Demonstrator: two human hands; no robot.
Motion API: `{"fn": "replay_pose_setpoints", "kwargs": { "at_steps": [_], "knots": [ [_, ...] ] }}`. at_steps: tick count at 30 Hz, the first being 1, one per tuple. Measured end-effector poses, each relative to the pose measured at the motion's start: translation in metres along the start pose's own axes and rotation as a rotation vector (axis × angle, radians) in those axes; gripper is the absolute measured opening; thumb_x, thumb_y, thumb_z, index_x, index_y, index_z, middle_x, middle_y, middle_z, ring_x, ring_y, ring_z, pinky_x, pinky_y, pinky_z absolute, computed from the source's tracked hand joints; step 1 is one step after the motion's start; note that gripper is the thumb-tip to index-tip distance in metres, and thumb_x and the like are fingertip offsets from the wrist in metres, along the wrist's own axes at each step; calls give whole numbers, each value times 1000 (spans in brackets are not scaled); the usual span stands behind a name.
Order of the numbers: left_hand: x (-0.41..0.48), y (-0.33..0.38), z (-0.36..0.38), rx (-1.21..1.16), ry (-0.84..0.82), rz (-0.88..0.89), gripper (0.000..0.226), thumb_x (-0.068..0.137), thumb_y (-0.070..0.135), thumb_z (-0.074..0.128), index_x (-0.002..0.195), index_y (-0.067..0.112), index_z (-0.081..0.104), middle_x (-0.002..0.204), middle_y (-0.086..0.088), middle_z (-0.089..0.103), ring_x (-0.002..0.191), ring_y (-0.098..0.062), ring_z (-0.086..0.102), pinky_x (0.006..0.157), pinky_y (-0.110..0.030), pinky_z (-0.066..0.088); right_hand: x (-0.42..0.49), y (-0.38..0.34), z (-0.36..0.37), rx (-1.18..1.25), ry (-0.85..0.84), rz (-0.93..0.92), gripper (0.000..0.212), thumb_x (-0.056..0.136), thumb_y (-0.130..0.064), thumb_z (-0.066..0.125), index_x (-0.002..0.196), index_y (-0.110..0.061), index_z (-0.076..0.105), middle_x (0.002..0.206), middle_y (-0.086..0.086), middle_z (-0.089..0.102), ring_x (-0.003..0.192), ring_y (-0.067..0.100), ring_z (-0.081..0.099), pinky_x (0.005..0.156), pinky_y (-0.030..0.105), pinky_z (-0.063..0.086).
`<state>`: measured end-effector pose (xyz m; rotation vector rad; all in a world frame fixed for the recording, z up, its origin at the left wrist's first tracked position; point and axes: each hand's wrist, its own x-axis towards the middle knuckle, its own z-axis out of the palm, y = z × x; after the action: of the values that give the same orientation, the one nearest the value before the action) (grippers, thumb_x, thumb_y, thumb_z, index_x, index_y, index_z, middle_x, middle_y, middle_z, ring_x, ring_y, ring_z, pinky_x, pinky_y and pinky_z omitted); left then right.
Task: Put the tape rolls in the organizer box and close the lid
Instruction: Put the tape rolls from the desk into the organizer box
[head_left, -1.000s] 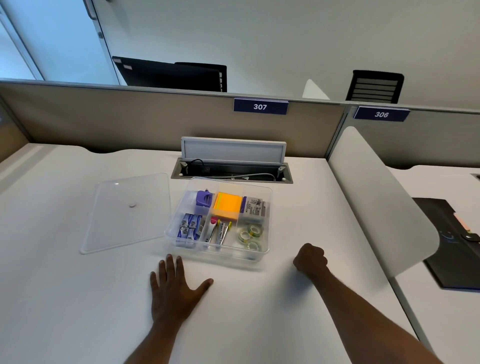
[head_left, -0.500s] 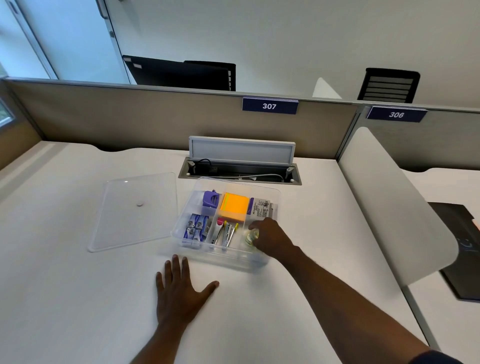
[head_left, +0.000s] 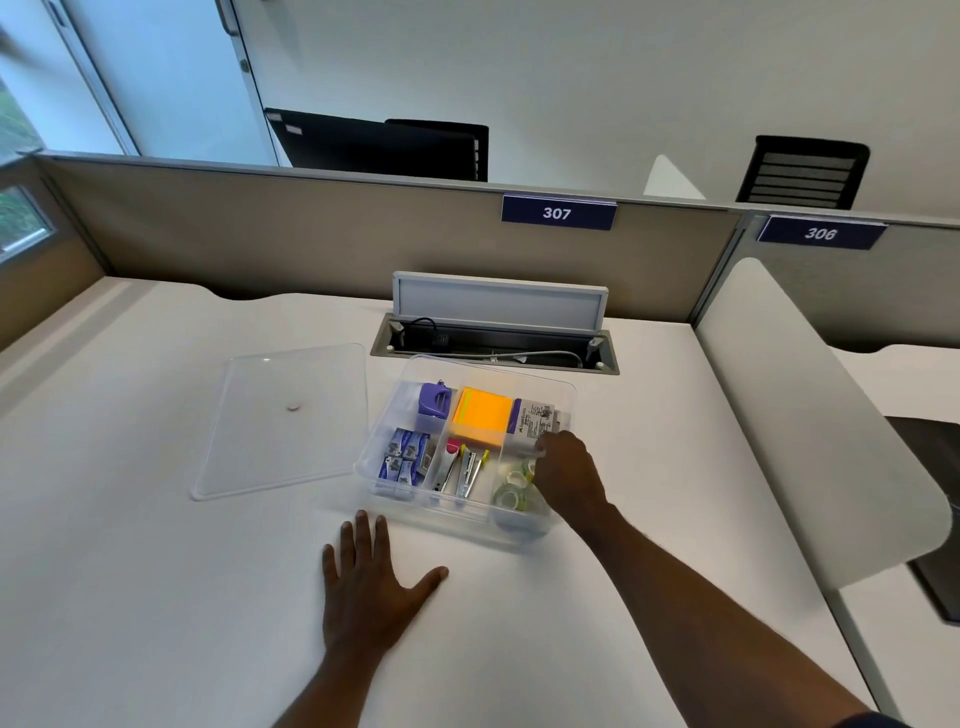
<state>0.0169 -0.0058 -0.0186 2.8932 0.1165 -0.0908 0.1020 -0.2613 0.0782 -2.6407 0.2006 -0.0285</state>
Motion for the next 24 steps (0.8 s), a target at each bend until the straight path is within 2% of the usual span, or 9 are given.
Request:
{"fn": "replay_pose_setpoints", "kwargs": {
  "at_steps": [3, 7, 12, 18, 24],
  "knots": [
    [0, 0, 1, 2, 5, -3, 117, 62, 96, 16, 150, 18, 12, 162, -8, 7, 149, -28, 4, 121, -50, 7, 4, 1, -2, -41, -18, 9, 24, 90, -7, 50, 111, -2, 62, 117, 20, 63, 105, 34, 62, 94, 41, 55],
    [0, 0, 0, 1, 8, -3, 118, 62, 96, 16, 150, 18, 13, 162, -8, 7, 149, -28, 5, 121, -50, 7, 4, -1, 1, -201, -93, -48, 23, 92, -13, 48, 111, -5, 60, 115, 18, 63, 102, 33, 65, 87, 40, 55],
    [0, 1, -1, -10, 10, 1, 118, 63, 95, 18, 150, 17, 14, 162, -9, 8, 149, -29, 5, 121, -51, 8, 3, -6, 12, -289, -106, -74, 21, 92, -14, 51, 109, -5, 60, 110, 17, 64, 97, 33, 66, 82, 40, 56],
    [0, 1, -2, -10, 6, 2, 118, 63, 96, 17, 151, 18, 10, 162, -8, 4, 149, -27, 2, 121, -50, 6, 4, -10, 18, -264, -44, 7, 19, 91, -13, 51, 105, -5, 61, 104, 16, 67, 90, 33, 68, 75, 38, 56],
    [1, 0, -1, -2, 9, 6, 117, 64, 96, 19, 151, 18, 13, 162, -8, 7, 149, -28, 5, 121, -50, 8, 8, -6, 20, -225, -58, 72, 21, 90, -14, 51, 107, -6, 60, 108, 15, 67, 94, 32, 68, 77, 37, 56]
  ]
}}
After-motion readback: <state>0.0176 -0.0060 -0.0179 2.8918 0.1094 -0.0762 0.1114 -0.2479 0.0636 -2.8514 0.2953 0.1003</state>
